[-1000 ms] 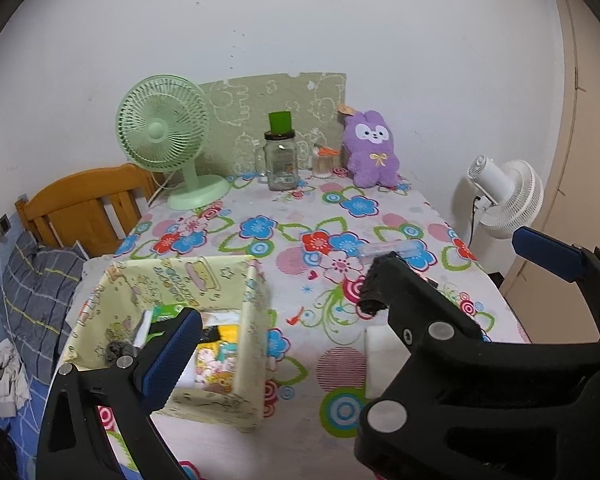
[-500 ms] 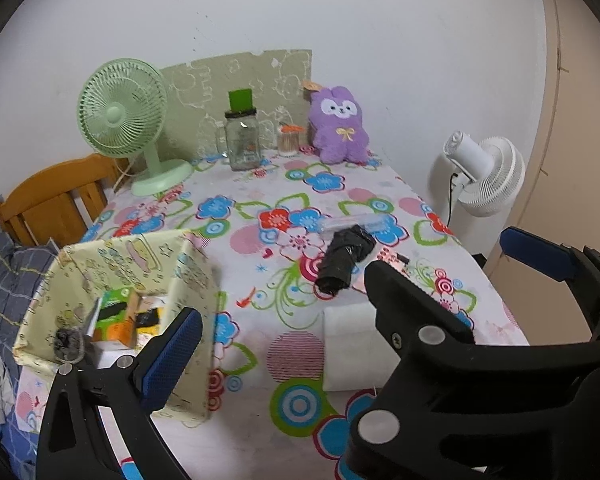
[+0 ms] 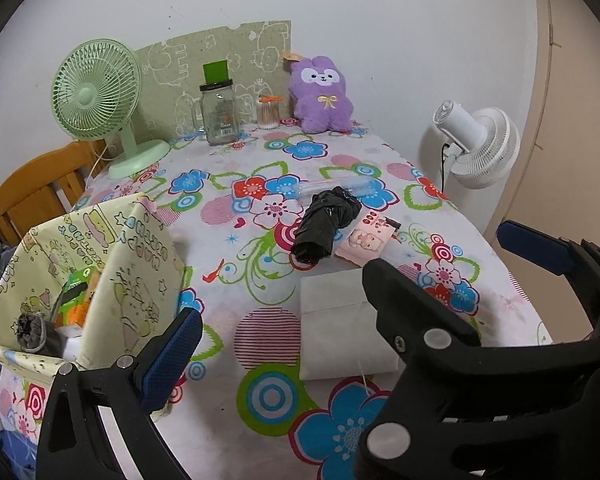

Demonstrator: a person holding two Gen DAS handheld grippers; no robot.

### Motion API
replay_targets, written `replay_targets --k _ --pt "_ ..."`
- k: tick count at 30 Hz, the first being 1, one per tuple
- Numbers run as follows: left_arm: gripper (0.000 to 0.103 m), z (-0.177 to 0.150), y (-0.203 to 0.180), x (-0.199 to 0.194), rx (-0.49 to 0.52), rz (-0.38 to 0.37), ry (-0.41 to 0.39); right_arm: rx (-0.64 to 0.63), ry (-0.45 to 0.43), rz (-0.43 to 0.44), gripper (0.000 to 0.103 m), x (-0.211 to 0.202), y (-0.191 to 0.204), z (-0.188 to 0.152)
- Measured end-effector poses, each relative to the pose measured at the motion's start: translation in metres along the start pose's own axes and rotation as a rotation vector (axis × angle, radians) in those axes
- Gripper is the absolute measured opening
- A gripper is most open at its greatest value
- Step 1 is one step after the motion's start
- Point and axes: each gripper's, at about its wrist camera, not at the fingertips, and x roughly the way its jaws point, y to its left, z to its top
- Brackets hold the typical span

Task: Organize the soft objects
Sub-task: 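Withdraw both tools from the box toward the white folded towel, then grasp the white folded towel with the left tool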

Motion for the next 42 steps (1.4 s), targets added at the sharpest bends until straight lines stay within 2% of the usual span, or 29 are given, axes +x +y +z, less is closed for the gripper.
replay_targets --k 13,25,29,33,36,42 --pt "0.102 -0.006 -0.017 0.038 0.009 -0.044 0.087 0.058 0.057 -0.07 0.103 0.024 -0.027 -0.015" --pt "0.101 -0.009 -0.028 0.067 0.023 -0.069 0.16 0.1 0.121 -0.096 0.103 0.05 -0.045 -0.023" --pt "0.091 -0.011 -0.029 0.075 0.016 -0.081 0.194 0.105 0.14 -0.107 0.103 0.056 -0.048 -0.025" --pt "0.085 -0.011 -0.029 0.075 0.019 -0.066 0.185 0.107 0.151 -0.104 0.103 0.06 -0.049 -0.027" --pt "0.072 -0.01 -0.027 0.074 0.021 -0.07 0.178 0.107 0.152 -0.097 0.103 0.061 -0.047 -0.026" --pt "0.065 -0.007 -0.022 0.073 0.007 -0.088 0.192 0.093 0.145 -0.089 0.103 0.062 -0.042 -0.02"
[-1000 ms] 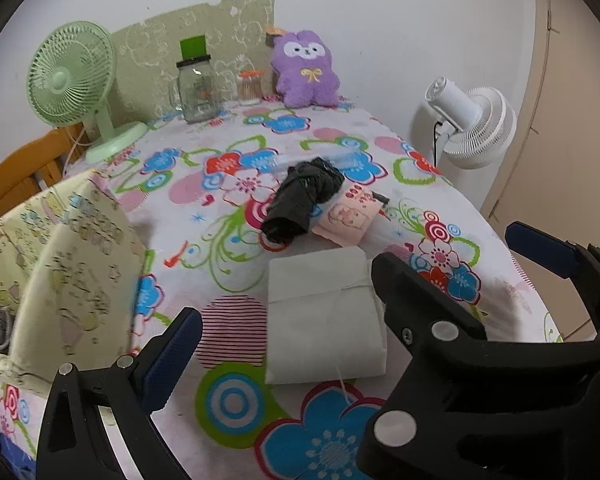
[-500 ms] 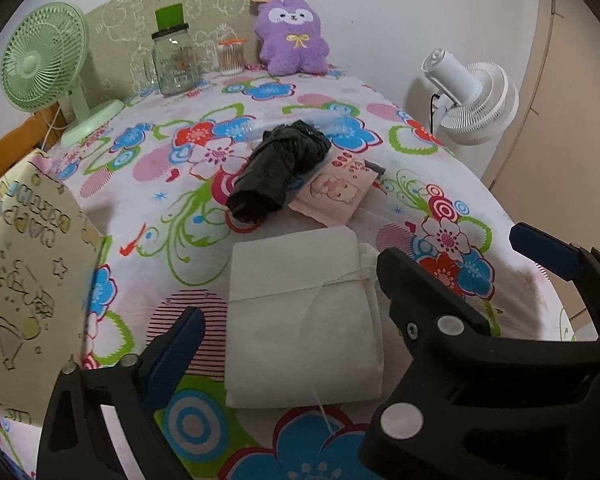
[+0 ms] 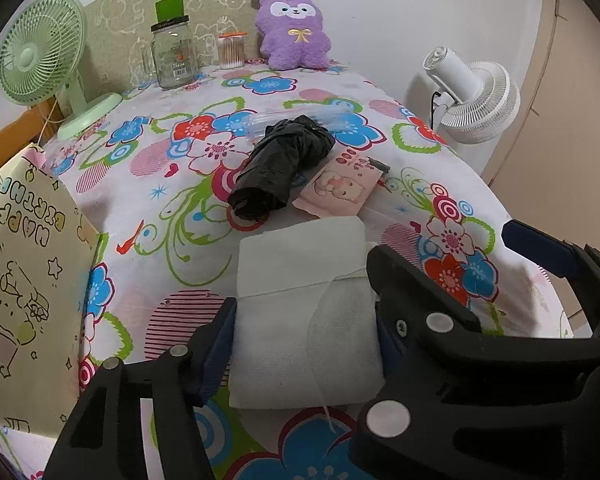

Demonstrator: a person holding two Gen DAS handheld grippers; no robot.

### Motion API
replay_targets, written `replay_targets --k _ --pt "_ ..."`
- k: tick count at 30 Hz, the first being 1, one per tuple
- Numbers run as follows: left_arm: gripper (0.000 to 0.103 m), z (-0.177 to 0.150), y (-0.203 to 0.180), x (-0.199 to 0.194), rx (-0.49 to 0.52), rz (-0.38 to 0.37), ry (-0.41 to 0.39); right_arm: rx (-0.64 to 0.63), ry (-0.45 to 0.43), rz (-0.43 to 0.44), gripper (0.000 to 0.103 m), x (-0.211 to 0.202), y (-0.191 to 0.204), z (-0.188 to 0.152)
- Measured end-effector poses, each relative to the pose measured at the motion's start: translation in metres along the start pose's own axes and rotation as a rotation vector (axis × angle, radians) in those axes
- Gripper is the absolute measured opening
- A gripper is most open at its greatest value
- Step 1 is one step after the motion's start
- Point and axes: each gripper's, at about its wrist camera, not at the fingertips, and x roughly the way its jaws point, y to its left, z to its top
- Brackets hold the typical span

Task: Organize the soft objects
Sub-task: 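Grasp the white folded towel with the left tool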

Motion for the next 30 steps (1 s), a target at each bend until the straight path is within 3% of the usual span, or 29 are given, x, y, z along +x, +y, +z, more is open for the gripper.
replay_targets --k 11,19,24,30 --pt "0.064 0.016 0.014 -0.014 -0.011 0.065 -0.05 -0.044 -0.036 0.042 0.101 -0.001 0.017 0.022" --pt "0.064 0.032 0.027 -0.011 -0.049 0.141 -0.078 -0.006 -0.015 0.053 0.092 0.011 0.019 0.037" --pt "0.064 0.04 0.033 -0.001 -0.068 0.18 -0.078 0.005 0.035 0.029 0.08 0.026 0.018 0.044" --pt "0.064 0.044 0.041 0.011 -0.093 0.19 -0.062 -0.002 0.065 0.003 0.078 0.044 0.021 0.049"
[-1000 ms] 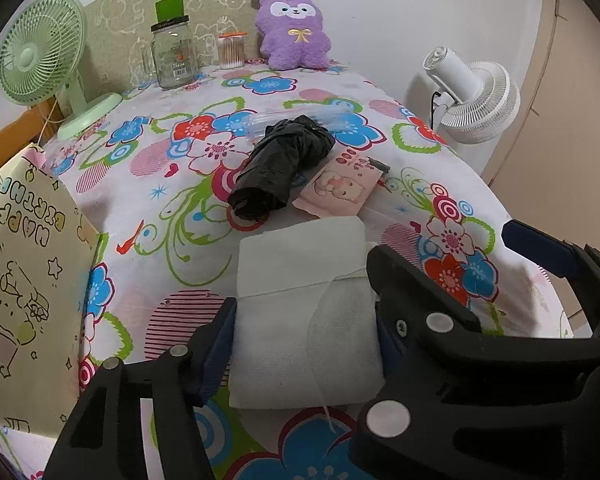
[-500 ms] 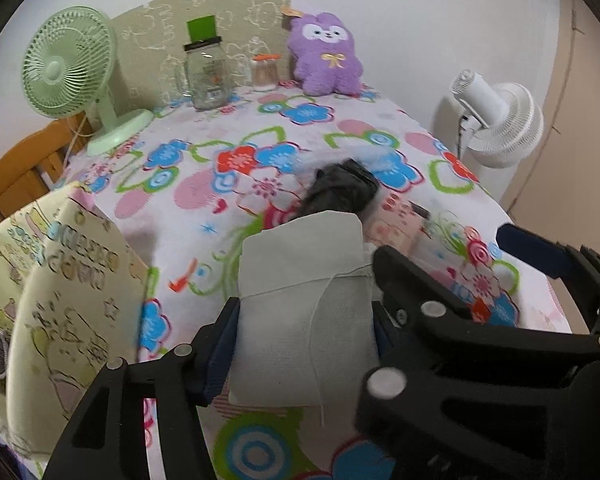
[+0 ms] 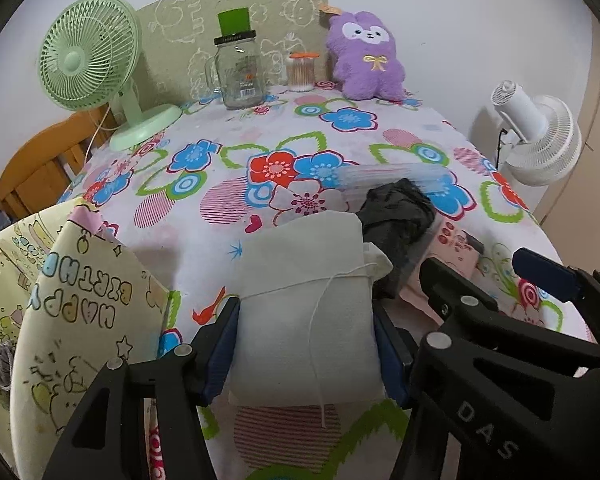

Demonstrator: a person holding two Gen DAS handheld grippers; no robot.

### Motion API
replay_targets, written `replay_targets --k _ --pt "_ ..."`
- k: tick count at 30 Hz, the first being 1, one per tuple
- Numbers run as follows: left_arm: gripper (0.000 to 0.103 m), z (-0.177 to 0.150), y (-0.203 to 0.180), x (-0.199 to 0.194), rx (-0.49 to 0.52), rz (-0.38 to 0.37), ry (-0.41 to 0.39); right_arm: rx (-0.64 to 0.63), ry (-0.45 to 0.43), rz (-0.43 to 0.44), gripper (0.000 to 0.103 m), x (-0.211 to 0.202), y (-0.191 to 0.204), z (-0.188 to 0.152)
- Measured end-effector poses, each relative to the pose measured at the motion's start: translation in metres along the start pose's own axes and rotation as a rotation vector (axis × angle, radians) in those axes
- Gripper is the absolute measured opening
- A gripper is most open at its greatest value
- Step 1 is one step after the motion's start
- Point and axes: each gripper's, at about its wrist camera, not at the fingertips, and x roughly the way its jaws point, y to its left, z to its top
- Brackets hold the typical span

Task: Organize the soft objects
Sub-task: 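Grasp the white folded towel with the left tool, then grasp the pink printed package with the right tool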

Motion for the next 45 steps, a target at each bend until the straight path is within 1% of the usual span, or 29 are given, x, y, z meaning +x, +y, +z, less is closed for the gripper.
replay_targets --k 3,11,13,15,18,30,39,45 --pt "0.064 0.001 0.002 0.006 -0.009 -0.004 0.014 0.008 0.025 -0.012 0.07 0.011 0.001 0.002" --pt "0.064 0.002 0.006 0.015 -0.021 -0.001 0.036 0.007 0.057 -0.027 0.069 0.029 0.008 0.006" --pt "0.064 0.001 0.006 0.018 -0.019 -0.002 0.046 0.009 0.068 -0.032 0.065 0.032 0.008 0.006" --pt "0.064 0.0 0.006 0.019 -0.012 -0.005 0.048 0.01 0.078 -0.031 0.057 0.034 0.008 0.005" --pt "0.064 0.0 0.005 0.019 -0.006 -0.009 0.05 0.004 0.073 -0.047 0.051 0.033 0.007 0.004" --pt "0.063 -0.007 -0.003 0.009 0.024 -0.03 0.049 0.0 0.072 -0.018 0.044 0.021 0.007 -0.006" --pt "0.063 -0.012 -0.005 -0.008 0.032 -0.033 0.022 0.006 0.046 0.001 0.043 0.001 0.007 -0.013" --pt "0.063 -0.016 -0.005 -0.021 0.031 -0.037 0.001 0.004 0.025 -0.003 0.043 -0.013 0.008 -0.018"
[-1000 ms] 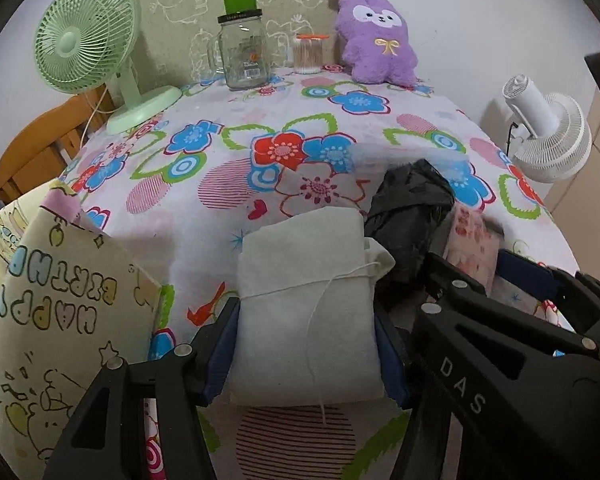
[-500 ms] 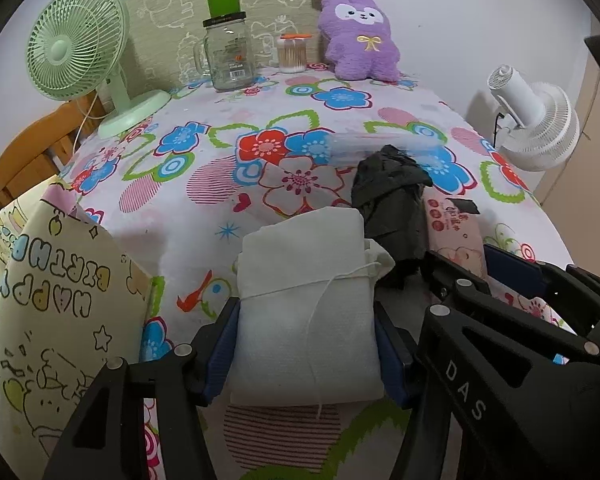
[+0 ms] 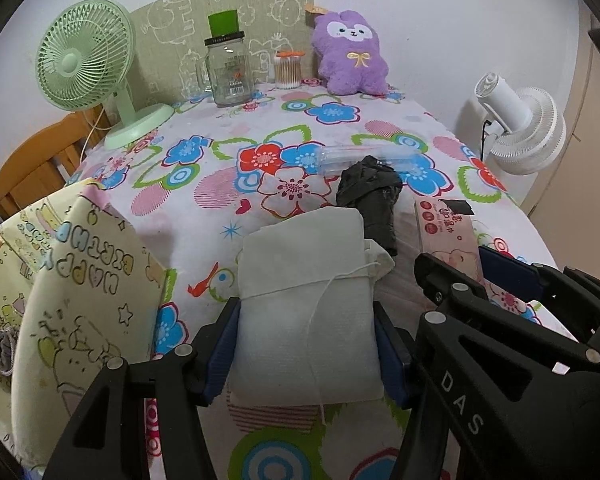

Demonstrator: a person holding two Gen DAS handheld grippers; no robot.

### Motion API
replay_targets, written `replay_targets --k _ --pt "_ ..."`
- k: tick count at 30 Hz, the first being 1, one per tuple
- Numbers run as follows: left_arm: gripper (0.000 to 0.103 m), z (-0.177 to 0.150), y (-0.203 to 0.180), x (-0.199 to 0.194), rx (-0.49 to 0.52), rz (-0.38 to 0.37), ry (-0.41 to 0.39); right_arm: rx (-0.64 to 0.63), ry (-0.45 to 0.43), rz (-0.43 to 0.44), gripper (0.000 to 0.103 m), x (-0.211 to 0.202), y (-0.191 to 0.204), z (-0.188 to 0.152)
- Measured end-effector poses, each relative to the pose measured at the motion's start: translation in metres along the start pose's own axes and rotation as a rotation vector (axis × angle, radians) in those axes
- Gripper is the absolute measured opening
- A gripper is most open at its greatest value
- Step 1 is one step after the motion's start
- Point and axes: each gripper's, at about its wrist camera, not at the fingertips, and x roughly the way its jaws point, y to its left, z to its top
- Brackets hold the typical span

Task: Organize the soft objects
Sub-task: 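Grasp the pink printed package with the right tool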

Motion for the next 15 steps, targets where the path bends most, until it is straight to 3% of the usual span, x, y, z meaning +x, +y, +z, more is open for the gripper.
replay_targets --k 15 --pt "0.063 -0.011 -0.001 -0.036 0.013 -0.012 -0.058 -0.001 -0.06 -0.011 0.043 -0.039 0.004 -0.011"
